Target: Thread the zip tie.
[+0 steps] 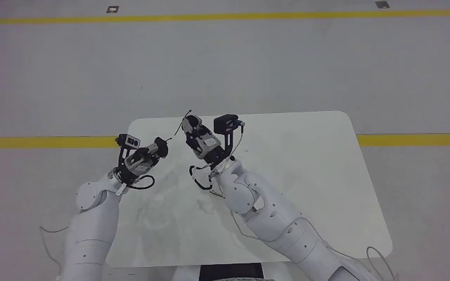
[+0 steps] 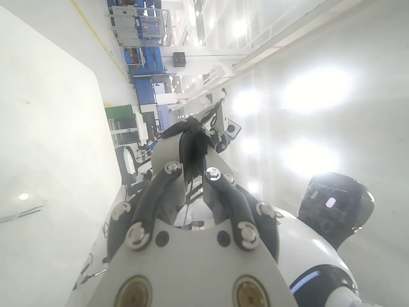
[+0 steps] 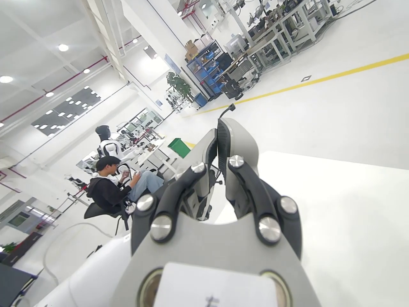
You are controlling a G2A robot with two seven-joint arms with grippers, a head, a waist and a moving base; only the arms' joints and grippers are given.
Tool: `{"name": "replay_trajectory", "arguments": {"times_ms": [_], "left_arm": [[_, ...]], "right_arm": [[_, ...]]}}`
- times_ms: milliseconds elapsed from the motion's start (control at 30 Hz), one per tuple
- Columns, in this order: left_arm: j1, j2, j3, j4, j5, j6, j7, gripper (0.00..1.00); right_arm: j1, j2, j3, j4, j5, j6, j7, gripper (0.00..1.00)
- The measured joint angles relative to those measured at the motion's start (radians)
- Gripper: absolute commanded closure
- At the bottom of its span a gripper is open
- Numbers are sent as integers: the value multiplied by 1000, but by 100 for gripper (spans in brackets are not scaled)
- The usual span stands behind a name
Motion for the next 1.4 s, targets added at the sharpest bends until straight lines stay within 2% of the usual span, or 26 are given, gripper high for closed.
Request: {"name": "replay_trajectory", "arguments": {"times_ms": [133, 367, 667, 1400], "left_arm": [[9, -7, -10, -15, 24, 0, -3, 100], [9, -7, -11, -15, 25, 0, -4, 100], [9, -7, -11, -15, 25, 0, -4, 100], [9, -7, -11, -15, 25, 0, -4, 100]], "right_arm": [[8, -7, -12, 11, -31, 12, -2, 100], [4, -6, -11, 9, -31, 11, -2, 100], [-9, -9, -11, -1, -130, 35, 17, 100], [-22, -29, 7, 8, -158, 16, 21, 100]]}}
